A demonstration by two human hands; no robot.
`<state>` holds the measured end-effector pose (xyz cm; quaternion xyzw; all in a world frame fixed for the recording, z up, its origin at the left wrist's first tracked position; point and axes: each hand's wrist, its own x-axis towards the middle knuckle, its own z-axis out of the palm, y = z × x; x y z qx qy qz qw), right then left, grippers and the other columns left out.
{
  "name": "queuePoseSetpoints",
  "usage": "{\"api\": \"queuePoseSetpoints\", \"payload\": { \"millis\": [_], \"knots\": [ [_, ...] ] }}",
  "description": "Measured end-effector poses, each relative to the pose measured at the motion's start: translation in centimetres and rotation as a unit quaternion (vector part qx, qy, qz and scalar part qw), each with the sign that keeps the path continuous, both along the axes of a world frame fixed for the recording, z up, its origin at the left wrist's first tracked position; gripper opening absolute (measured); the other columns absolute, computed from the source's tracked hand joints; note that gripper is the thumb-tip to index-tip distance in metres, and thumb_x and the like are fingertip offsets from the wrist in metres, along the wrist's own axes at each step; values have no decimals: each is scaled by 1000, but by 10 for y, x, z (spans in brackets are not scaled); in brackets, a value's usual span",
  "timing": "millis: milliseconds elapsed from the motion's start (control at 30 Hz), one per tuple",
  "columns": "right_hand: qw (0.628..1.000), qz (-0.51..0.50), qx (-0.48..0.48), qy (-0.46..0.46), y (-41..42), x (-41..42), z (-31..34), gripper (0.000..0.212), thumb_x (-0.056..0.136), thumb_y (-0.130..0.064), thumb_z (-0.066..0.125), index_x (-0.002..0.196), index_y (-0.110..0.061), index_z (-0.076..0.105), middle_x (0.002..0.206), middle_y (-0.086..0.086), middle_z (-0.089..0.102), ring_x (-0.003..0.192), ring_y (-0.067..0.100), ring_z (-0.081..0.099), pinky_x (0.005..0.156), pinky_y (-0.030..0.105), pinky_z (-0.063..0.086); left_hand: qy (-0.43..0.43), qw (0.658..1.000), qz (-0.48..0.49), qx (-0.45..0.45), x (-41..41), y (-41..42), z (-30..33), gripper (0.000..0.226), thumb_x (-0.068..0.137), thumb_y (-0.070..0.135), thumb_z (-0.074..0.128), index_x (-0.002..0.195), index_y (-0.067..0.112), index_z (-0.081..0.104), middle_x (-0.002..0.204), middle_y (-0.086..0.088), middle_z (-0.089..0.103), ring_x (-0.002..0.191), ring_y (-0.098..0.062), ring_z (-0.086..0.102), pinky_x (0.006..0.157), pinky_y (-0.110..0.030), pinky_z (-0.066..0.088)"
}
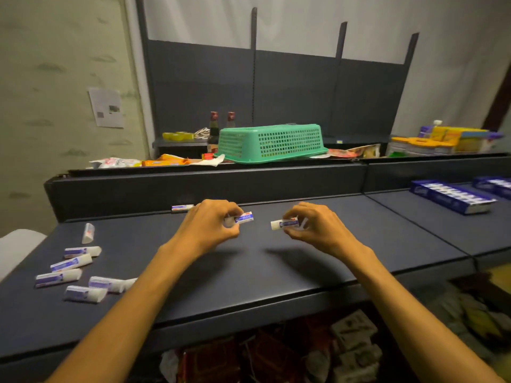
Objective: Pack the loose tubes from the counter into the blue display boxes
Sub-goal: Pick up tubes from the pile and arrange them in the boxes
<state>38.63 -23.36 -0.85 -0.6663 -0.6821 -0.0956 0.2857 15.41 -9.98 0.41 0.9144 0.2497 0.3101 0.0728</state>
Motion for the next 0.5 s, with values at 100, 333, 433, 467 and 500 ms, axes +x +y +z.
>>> {"api": "queuePoseSetpoints", "payload": {
  "millis": [100,333,433,467,500],
  "knots": [
    [999,-29,13,7,-60,48,1,21,80,-28,77,99,-20,69,93,-7,67,74,9,61,65,34,57,-3,1000,-14,11,55,-43,2,26,73,27,68,98,26,73,93,7,72,81,-17,66,71,-38,57],
    [993,-114,23,14,-193,165,2,25,80,-30,76,103,-23,67,95,-6,69,77,7,63,68,37,58,21,997,-51,56,186,-152,4,29,70,35,58,96,30,70,91,6,71,86,-22,65,69,-38,54],
    [989,-146,18,13,-238,207,4,25,82,-30,74,104,-23,66,98,-6,68,78,7,62,70,36,58,35,995,-63,65,239,-190,4,24,76,29,65,100,31,70,93,6,70,88,-22,64,70,-35,52],
    [987,-159,15,15,-252,220,5,25,82,-30,74,104,-23,66,99,-6,68,79,7,62,71,36,58,37,995,-70,67,256,-202,5,25,77,28,66,101,30,70,94,6,70,89,-22,64,70,-34,51],
    [986,-168,13,17,-266,232,6,25,82,-29,74,105,-22,66,100,-5,68,80,6,62,72,33,58,41,994,-77,70,273,-212,7,25,77,28,67,102,30,70,95,6,70,90,-22,63,70,-34,50]
  ]
}}
